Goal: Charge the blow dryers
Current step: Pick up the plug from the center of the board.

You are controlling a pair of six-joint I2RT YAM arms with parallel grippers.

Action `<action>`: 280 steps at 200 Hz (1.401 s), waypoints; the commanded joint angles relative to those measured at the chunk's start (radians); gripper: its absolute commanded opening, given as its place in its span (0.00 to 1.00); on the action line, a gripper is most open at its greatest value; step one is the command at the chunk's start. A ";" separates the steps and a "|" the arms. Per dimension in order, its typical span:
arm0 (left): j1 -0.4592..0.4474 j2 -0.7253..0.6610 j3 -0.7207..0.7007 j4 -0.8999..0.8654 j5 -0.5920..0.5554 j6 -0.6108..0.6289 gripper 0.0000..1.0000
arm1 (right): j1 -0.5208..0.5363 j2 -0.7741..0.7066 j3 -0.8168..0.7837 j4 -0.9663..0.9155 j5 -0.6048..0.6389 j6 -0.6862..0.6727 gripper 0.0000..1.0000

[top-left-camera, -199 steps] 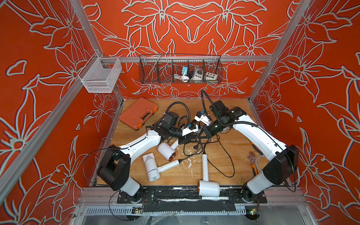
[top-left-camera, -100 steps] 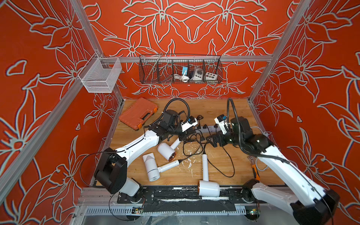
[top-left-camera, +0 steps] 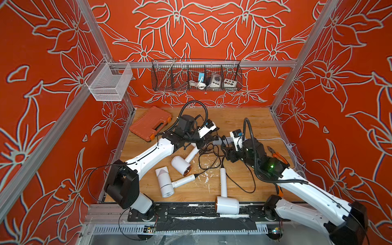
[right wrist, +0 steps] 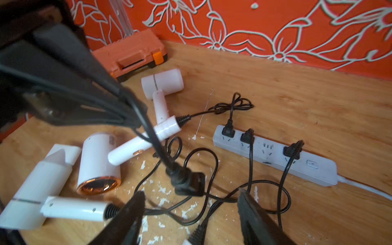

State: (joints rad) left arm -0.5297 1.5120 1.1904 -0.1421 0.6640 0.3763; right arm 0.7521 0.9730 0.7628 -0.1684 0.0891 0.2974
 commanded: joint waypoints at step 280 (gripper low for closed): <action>0.049 -0.007 0.010 0.088 0.128 -0.147 0.82 | 0.014 0.180 0.175 -0.099 0.161 -0.058 0.00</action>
State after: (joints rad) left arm -0.4850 1.5707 1.2484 -0.1467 0.7898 0.2512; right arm 0.7742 1.1469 0.8867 -0.2188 0.1894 0.2245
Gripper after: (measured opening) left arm 0.647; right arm 0.175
